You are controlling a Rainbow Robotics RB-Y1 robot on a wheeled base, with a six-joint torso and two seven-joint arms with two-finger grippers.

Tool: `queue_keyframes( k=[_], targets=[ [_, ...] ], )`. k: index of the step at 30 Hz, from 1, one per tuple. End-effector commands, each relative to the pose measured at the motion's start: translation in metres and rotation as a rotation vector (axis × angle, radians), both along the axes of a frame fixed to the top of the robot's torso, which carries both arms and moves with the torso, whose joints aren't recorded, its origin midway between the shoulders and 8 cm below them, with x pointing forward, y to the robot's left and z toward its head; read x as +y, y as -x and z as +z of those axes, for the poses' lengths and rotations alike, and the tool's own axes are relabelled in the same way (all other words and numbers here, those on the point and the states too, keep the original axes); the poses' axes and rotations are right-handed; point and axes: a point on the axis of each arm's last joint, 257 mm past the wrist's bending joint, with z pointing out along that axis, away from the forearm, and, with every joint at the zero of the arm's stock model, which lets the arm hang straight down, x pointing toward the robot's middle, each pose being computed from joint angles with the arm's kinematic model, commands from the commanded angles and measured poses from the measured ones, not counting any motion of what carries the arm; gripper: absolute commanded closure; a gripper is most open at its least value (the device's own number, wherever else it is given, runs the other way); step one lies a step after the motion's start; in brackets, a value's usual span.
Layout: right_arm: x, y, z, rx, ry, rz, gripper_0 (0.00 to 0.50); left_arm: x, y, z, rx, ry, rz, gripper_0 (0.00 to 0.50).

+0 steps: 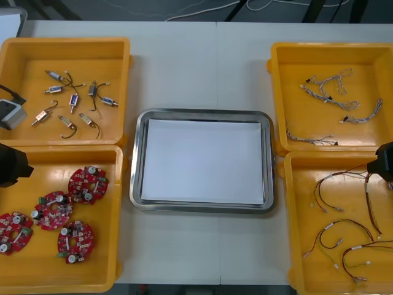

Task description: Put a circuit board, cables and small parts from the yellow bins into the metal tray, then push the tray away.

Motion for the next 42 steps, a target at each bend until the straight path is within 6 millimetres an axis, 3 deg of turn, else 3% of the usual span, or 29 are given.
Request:
queue_keyframes(
  k=[1, 42],
  targets=[
    [0.0014, -0.0045, 0.0073, -0.012, 0.030, 0.027, 0.000, 0.0100, -0.0049, 0.0141, -0.022, -0.024, 0.049, 0.000],
    [0.0014, -0.0045, 0.0073, -0.012, 0.030, 0.027, 0.000, 0.0100, -0.0049, 0.0141, -0.022, -0.024, 0.049, 0.000]
  ],
)
